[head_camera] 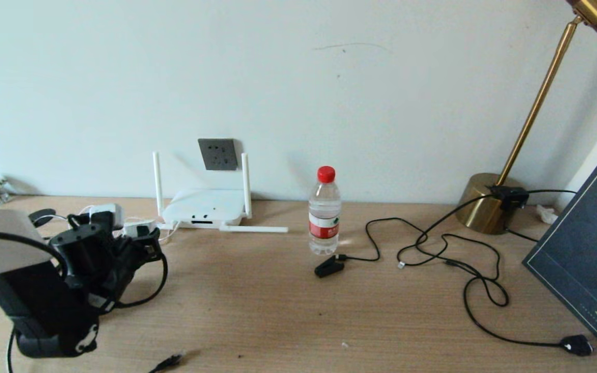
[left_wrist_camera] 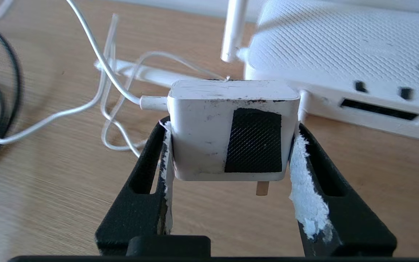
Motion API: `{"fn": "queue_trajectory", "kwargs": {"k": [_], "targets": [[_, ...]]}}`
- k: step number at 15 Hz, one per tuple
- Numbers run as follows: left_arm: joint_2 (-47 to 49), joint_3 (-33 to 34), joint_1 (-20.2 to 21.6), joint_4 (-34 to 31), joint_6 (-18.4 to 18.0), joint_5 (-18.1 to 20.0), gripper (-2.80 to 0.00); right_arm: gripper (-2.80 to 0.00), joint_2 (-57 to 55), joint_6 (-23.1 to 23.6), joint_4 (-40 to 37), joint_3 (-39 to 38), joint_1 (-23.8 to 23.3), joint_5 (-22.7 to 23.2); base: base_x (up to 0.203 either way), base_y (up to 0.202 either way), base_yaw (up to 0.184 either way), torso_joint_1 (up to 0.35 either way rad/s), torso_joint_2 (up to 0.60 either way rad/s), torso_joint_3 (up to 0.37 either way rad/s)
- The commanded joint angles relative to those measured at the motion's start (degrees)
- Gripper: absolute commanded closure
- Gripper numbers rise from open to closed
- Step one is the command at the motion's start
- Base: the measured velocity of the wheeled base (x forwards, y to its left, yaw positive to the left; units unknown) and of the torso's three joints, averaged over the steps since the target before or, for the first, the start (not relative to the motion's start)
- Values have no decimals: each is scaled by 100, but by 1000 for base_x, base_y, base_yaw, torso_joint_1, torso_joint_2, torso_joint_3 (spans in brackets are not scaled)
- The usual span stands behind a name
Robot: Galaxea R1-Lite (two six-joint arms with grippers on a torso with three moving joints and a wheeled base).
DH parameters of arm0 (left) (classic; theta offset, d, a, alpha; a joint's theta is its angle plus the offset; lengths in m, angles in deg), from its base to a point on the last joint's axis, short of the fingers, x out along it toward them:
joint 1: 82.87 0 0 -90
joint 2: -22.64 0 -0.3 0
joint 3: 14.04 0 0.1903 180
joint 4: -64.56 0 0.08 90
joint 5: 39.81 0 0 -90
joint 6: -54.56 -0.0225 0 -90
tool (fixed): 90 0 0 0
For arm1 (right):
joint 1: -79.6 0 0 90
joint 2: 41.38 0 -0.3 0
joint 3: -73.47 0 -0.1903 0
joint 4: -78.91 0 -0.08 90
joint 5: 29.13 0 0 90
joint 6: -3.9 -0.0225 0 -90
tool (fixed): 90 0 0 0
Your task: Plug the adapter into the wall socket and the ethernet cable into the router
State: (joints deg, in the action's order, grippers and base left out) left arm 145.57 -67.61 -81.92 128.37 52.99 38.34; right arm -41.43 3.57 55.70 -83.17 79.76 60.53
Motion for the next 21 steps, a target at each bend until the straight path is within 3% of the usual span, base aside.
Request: {"fn": "queue_trajectory", "kwargs": {"k": [1,5,21], "targets": [[-40,111,116,49,102,177,0,0,-4,-2,2,0,2,-1,0,0,0,0,0,0],[57,278,116,49,112,479,0,0,-4,-2,2,0,2,-1,0,0,0,0,0,0],[91,812,116,49,244,482,0,0,-4,-2,2,0,2,-1,0,0,0,0,0,0]]}}
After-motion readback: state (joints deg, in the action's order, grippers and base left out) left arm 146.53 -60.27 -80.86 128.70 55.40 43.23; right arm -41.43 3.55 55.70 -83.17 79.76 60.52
